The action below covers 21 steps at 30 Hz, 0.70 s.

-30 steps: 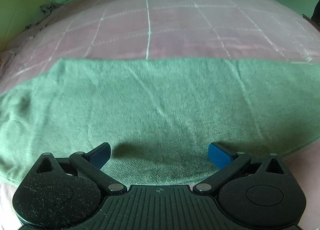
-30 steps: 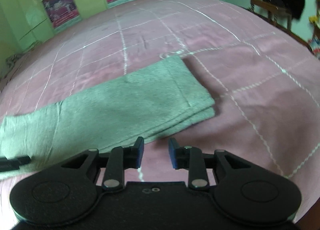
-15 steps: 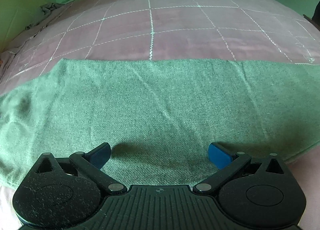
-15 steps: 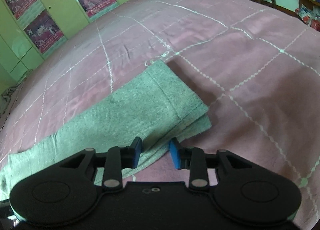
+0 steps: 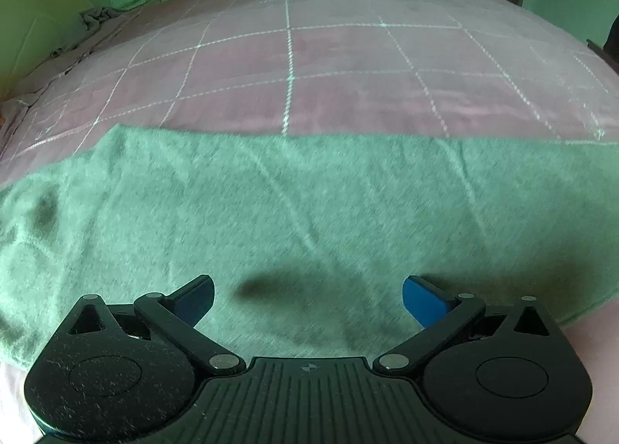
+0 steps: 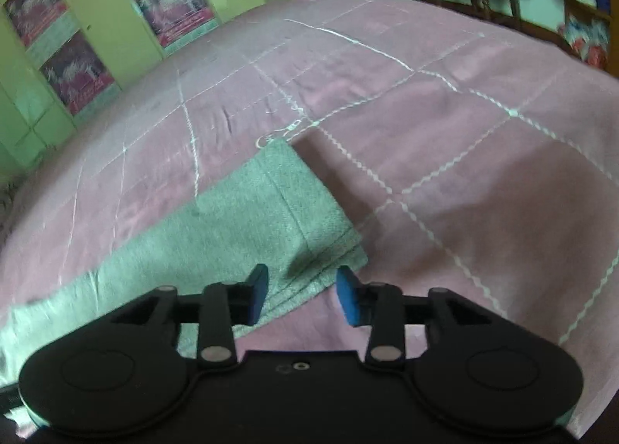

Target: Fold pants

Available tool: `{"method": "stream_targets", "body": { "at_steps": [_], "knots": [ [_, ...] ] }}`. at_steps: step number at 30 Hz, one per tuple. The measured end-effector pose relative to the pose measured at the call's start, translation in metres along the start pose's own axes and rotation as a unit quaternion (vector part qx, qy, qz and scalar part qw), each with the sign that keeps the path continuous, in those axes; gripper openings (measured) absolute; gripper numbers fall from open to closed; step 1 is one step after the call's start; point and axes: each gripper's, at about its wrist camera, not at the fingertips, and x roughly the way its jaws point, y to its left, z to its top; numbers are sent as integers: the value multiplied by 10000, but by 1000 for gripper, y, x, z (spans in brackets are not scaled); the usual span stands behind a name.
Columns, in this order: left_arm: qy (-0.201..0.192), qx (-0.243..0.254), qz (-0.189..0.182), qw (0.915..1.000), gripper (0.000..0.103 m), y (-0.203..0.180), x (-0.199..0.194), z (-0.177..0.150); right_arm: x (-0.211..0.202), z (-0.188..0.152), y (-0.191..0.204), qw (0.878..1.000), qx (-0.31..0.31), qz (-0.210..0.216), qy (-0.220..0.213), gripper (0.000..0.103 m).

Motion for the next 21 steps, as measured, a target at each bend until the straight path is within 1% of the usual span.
{"method": "stream_targets", "body": {
  "at_steps": [2, 4, 5, 6, 7, 8, 9, 10, 11, 13, 16, 18, 20, 21],
  "knots": [
    [-6, -6, -36, 10000, 103, -6, 1, 4, 10, -1, -8, 9993, 340, 31, 178, 40],
    [172, 104, -95, 9998, 103, -15, 10, 4, 16, -3, -10, 9979, 630, 65, 148, 39],
    [241, 159, -63, 9996, 103, -19, 14, 3, 18, -3, -10, 9973, 725, 93, 116, 35],
    [207, 197, -5, 9996, 103, -22, 17, 0, 20, -3, -8, 9970, 766, 120, 83, 31],
    [199, 208, 23, 9996, 103, -23, 19, -1, 21, -2, -5, 9969, 770, 139, 47, 18],
    [209, 173, 28, 9996, 103, -23, 19, -1, 22, -2, -3, 9968, 768, 199, 28, 12],
    [227, 136, 16, 9996, 103, -23, 20, -1, 23, -2, -2, 9966, 784, 270, 19, 12],
    [238, 112, 1, 9997, 103, -23, 21, -1, 22, -2, 1, 9970, 728, 250, -40, 12],
    [241, 112, -6, 9996, 103, -23, 22, -2, 22, -3, 3, 9981, 577, 190, -77, 12],
    [226, 142, 2, 9996, 103, -24, 23, -2, 30, -5, 6, 9995, 300, 20, 27, 13],
    [206, 154, 41, 9997, 103, -27, 25, -2, 27, 1, 12, 9993, 373, 86, -47, 16],
    [289, 116, -13, 9995, 103, -25, 25, 2, 31, 2, 15, 9995, 324, -4, 40, 13],
    [395, 61, -145, 9991, 103, -19, 25, 6, 25, 4, 21, 9997, 230, 7, -103, 11],
    [437, 37, -203, 9988, 103, -15, 24, 8, 19, 5, 30, 9997, 20, -35, -232, 11]
  ]
}}
